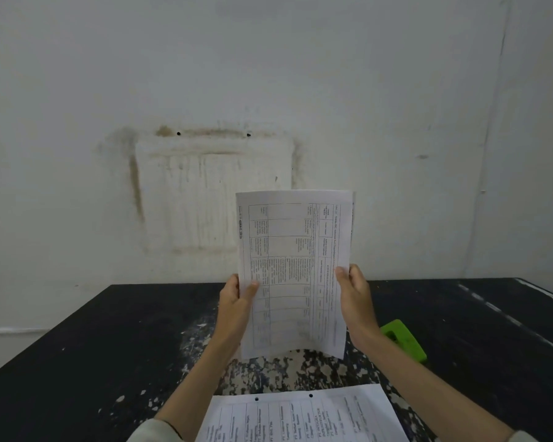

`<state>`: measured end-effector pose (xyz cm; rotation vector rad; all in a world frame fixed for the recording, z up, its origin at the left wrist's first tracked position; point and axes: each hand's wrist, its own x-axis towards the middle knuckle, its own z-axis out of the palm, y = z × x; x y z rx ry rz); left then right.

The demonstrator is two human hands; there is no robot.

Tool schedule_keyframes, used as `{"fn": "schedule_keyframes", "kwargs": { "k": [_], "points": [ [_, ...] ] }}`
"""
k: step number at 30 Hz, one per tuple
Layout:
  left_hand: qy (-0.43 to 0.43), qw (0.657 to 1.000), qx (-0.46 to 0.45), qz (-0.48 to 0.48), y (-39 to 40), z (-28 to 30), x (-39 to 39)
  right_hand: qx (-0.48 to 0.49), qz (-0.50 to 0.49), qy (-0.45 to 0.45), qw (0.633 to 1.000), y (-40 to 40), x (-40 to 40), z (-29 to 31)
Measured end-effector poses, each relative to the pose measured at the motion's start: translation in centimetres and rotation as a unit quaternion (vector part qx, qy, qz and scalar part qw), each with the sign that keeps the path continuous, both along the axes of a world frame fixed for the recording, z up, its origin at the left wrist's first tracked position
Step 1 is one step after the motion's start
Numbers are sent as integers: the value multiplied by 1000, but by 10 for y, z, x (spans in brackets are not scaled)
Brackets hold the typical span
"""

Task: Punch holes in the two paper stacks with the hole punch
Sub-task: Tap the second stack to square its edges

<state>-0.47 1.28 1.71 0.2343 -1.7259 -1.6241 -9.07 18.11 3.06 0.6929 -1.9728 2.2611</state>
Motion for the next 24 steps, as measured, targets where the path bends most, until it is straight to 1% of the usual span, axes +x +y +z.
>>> {"fn": "schedule_keyframes", "kwargs": {
  "k": [5, 7, 10, 15, 17, 21, 24],
  "points": [
    [19, 1000, -11, 2, 1, 2, -4, 10, -7, 21, 1000, -1, -2, -4],
    [27, 1000, -14, 2, 2, 3, -7, -5, -19, 40, 999, -1, -2, -5],
    [31, 999, -19, -7, 1, 1, -9, -25, -30, 38, 999, 1, -4, -8],
    [-24, 999, -30, -30, 1, -18, -7, 37, -4, 7, 999, 1, -5, -27],
    [-20, 998, -40, -32, 1, -20, -7, 57, -13, 13, 998, 2, -6, -31],
    [-24, 998, -51, -41, -1, -20, -8, 55, -32, 19, 998, 1, -8, -34],
    [-28, 997, -55, -41, -3, -24, -8, 92, -41, 27, 995, 1, -10, -38]
  ]
}}
